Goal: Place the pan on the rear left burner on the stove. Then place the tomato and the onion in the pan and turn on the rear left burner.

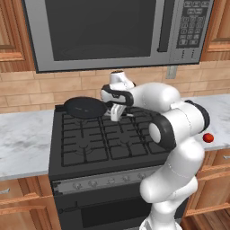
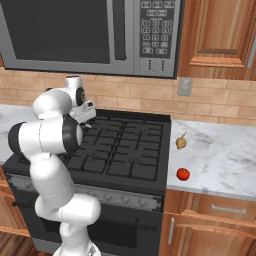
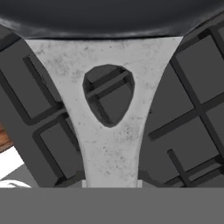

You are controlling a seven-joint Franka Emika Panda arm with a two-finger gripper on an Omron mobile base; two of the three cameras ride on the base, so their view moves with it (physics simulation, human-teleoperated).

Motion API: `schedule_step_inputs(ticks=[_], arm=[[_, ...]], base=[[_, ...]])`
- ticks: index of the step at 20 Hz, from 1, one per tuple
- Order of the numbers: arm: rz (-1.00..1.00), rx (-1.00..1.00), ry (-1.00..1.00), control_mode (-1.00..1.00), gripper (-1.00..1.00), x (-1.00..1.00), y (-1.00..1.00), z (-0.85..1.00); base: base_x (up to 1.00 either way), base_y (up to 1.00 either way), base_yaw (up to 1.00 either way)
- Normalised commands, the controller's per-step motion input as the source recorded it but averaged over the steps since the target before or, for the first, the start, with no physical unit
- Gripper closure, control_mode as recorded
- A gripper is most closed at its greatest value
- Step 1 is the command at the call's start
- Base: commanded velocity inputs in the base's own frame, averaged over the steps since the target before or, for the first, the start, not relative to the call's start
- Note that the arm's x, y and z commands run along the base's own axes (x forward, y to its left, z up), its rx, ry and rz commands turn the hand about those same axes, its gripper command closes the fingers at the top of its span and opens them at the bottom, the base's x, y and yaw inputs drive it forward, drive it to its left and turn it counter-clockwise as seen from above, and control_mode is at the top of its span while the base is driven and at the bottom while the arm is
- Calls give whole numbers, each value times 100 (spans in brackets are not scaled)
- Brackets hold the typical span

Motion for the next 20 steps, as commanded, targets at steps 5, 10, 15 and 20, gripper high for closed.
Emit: schedule_step_inputs(ticks=[5,10,15,20], arm=[[-4,0,2,-100,100,15,3,-10],[-4,0,4,-100,100,13,3,-16],[-4,-1,1,-100,100,3,5,-16],[-4,-3,0,-100,100,0,12,-13]], base=[[0,0,0],[0,0,0],[0,0,0],[0,0,0]])
